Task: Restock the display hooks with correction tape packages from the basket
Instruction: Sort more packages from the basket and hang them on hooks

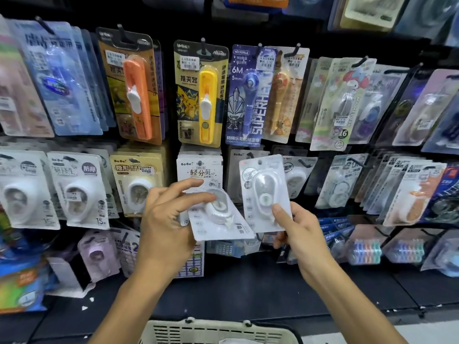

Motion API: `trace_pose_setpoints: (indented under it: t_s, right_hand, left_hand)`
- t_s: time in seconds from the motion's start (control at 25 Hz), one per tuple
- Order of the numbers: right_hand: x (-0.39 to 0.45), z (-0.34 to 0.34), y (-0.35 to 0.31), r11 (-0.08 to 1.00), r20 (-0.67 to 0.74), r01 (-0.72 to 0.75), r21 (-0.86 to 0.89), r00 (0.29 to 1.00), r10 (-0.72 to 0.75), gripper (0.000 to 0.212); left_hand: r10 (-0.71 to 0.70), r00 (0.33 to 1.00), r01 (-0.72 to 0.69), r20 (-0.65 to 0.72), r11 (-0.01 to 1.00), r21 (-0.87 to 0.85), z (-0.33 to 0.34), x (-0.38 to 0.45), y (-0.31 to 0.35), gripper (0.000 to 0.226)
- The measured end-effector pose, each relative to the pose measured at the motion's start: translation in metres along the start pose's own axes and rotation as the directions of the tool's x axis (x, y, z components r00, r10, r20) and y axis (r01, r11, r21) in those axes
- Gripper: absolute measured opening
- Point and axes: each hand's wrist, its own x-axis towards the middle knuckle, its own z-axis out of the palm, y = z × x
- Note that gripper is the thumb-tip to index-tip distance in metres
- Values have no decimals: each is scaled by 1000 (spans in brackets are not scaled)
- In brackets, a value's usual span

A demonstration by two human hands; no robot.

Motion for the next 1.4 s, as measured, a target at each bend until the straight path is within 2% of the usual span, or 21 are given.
trace_pose_setpoints:
  t_s: [0.04,0.12,0.2,0.32,0.4,0.48,0.56,0.64,0.68,0.76,0.8,0.84,0.92,1.0,1.08,1.16,1.24,1.32,1.4]
  right_hand:
    - [-5,-8,0,998,-20,26,53,999,-25,15]
    - [-5,-26,-4,985,-151,32,172,989,-6,16]
    - [0,-45,-9,985,-266,4,175,963,44,17]
    - [5,-65,-10,995,-325,-28,101,944,60,21]
    - [9,-71,-9,995,-341,-56,87,936,83,26]
    - [14,-71,-7,982,-340,-140,130,923,177,36]
    - [13,-64,1,926,-286,-285,246,892,351,54]
    - [2,-52,8,884,-209,-360,298,879,429,66]
    - [-5,-43,8,888,-132,-359,288,903,409,66]
    - [-19,-22,4,913,166,-320,252,944,285,61]
    - [-25,-13,3,922,294,-308,235,927,235,56]
    - [-28,-4,2,929,354,-298,220,912,209,51]
    - [-28,4,0,943,289,-248,220,940,180,48]
    - [-19,-4,-4,948,103,-151,279,987,126,45]
    - [-5,-26,-12,955,-113,-83,284,987,119,34]
    - [6,-50,-17,982,-268,-92,166,954,134,26]
    - [13,-61,-12,990,-308,-122,71,941,138,24]
    - [18,-63,-5,994,-319,-109,29,941,113,24]
    - [21,-65,0,984,-307,-107,142,940,147,38]
  left_hand:
    - [-17,1000,17,-19,1000,17,2,0,1,59]
    - [-36,998,37,-46,999,38,6,-2,2,54]
    - [-58,998,58,-35,998,25,11,-6,1,63]
    - [-107,994,109,20,989,-97,15,-10,0,78]
    - [-57,997,63,53,991,-122,19,-12,0,78]
    - [-2,997,12,75,991,-134,22,-16,1,78]
    - [43,996,-32,79,991,-131,26,-20,1,75]
    - [78,992,-66,98,990,-124,31,-22,2,70]
    - [93,988,-77,123,989,-127,33,-22,2,67]
    - [113,975,-83,190,984,-158,37,-23,6,58]
    - [113,966,-69,233,980,-187,38,-23,10,57]
    - [108,952,-45,288,975,-218,39,-23,13,60]
    - [104,909,10,403,962,-271,37,-24,16,73]
    - [76,870,58,488,965,-254,31,-23,14,83]
    - [15,858,27,514,997,-73,28,-24,5,85]
    - [-88,848,0,523,986,167,30,-25,-6,81]
    - [-223,819,65,529,952,299,34,-26,-14,76]
    - [-277,790,79,547,931,356,40,-30,-18,73]
    - [-277,786,83,553,933,349,41,-32,-16,70]
